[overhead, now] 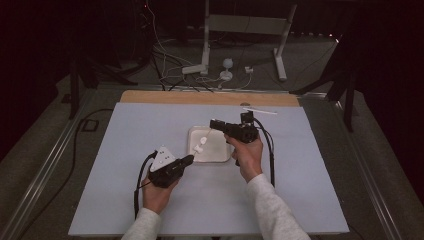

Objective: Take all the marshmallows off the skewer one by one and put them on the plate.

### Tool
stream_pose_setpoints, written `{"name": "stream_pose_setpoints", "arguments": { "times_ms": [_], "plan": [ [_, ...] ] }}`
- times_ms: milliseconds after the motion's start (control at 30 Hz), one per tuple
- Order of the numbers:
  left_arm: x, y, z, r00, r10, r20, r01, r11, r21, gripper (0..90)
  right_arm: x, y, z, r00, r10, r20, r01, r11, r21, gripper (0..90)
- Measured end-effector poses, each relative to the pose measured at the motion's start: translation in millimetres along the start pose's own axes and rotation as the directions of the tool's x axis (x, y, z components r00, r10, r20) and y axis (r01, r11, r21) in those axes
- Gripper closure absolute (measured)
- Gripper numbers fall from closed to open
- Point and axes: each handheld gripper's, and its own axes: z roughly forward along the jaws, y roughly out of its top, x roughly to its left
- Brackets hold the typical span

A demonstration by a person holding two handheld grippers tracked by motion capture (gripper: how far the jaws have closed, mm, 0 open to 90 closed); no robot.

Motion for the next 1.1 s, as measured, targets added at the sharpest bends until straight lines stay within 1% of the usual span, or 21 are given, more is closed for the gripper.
{"name": "stream_pose_setpoints", "arguments": {
  "times_ms": [67,100,133,167,200,233,300,367,467,567,600,733,933,1000,1100],
  "plan": [
    [-0.6,-0.3,-0.7,1.0000,0.009,-0.003,-0.009,0.9999,0.013,90.0,-0.5,1.0,-1.4,1.0000,0.000,0.008,0.000,1.000,-0.014,80.9],
    [-1.5,-2.1,-0.1,0.9993,0.033,-0.016,-0.032,0.9982,0.051,90.0,-2.3,4.0,-7.3,0.9994,0.010,0.032,-0.008,0.997,-0.072,81.1],
    [0.7,-10.5,-0.6,0.9998,0.012,-0.019,-0.010,0.9977,0.067,90.0,-7.2,10.2,-16.2,0.9985,0.053,0.012,-0.051,0.992,-0.119,81.2],
    [3.4,-10.9,-1.3,0.9999,-0.006,-0.014,0.007,0.9982,0.060,90.0,-10.0,17.1,-24.0,0.9985,0.054,0.014,-0.051,0.989,-0.138,81.1],
    [3.4,-10.9,-1.3,0.9999,-0.006,-0.014,0.007,0.9982,0.060,90.0,-9.1,22.8,-29.9,0.9993,0.022,0.031,-0.018,0.992,-0.122,81.0],
    [5.0,-8.7,-2.4,0.9998,-0.017,-0.012,0.018,0.9990,0.042,90.0,-9.1,22.8,-29.9,0.9993,0.022,0.031,-0.018,0.992,-0.122,81.0],
    [4.8,-6.0,-3.3,0.9997,-0.022,-0.013,0.023,0.9994,0.027,90.0,-3.4,30.1,-41.0,0.9975,-0.048,0.053,0.052,0.995,-0.086,80.6],
    [4.5,-6.2,-3.1,0.9995,-0.030,-0.011,0.031,0.9992,0.025,90.0,-2.7,30.0,-41.9,0.9957,-0.065,0.066,0.070,0.995,-0.077,80.5],
    [4.1,-6.3,-3.5,0.9991,-0.041,0.001,0.041,0.9990,0.015,90.0,-4.1,27.5,-40.8,0.9955,-0.070,0.064,0.074,0.995,-0.065,80.2],
    [4.5,-6.0,-4.1,0.9985,-0.054,0.005,0.054,0.9985,0.008,90.0,-5.2,25.2,-38.4,0.9947,-0.079,0.066,0.082,0.995,-0.051,79.8],
    [4.7,-6.0,-4.1,0.9986,-0.053,0.005,0.053,0.9986,0.008,90.0,-5.3,24.7,-37.6,0.9937,-0.084,0.073,0.088,0.995,-0.045,79.7],
    [6.0,-6.2,-4.2,0.9979,-0.065,0.006,0.065,0.9979,0.002,90.0,-6.8,23.1,-35.0,0.9935,-0.086,0.075,0.089,0.996,-0.032,79.2],
    [8.9,-6.0,-5.6,0.9966,-0.082,0.003,0.082,0.9966,-0.010,90.0,-12.2,13.6,-24.3,0.9870,-0.115,0.113,0.113,0.993,0.022,78.5],
    [9.9,-6.3,-6.2,0.9957,-0.093,0.002,0.093,0.9955,-0.016,90.0,-14.9,9.8,-19.0,0.9828,-0.132,0.129,0.128,0.991,0.041,78.2],
    [11.6,-6.3,-7.3,0.9948,-0.102,-0.001,0.102,0.9945,-0.023,90.0,-19.9,4.5,-12.1,0.9812,-0.129,0.143,0.121,0.991,0.061,77.9]
  ]
}}
